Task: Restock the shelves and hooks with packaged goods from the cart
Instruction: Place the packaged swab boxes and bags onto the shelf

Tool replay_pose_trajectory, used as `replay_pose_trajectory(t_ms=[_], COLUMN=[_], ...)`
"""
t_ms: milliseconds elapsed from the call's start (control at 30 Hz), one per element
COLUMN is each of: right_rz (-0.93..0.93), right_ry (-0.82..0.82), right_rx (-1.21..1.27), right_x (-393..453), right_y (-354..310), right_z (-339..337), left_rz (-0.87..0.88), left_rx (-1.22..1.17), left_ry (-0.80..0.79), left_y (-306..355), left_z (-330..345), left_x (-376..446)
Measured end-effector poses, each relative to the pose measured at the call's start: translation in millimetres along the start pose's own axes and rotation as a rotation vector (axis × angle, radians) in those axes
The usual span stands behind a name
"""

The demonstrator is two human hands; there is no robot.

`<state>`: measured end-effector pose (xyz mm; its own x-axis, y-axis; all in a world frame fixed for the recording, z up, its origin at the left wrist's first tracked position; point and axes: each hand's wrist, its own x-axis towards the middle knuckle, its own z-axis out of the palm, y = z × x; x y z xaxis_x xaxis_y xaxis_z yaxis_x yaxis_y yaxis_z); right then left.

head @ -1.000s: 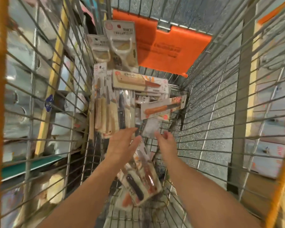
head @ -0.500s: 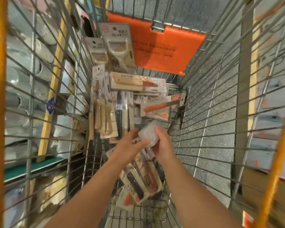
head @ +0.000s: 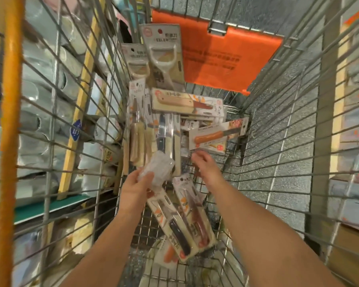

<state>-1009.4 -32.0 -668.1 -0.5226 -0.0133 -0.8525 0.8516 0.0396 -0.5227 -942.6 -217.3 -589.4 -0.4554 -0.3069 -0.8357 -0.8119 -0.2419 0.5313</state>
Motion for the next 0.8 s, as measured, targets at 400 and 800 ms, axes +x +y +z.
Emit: replay_pose_trajectory(t_ms=[400,800], right_rz=[0.107,0.223], right_ry=[-0.140,-0.089], right_rx=[0.250,0.232], right_x=[6.7,69.8], right_y=[2.5,-28.7], right_z=[38.1,52.2], left_rz=[-0.006,-0.032], left_rx=[-0.088,-0.115], left_ry=[-0.051,0.012], left_y=[-1.1,-5.9], left_z=[4.7,5.7], left_x=[0.9,-4.6])
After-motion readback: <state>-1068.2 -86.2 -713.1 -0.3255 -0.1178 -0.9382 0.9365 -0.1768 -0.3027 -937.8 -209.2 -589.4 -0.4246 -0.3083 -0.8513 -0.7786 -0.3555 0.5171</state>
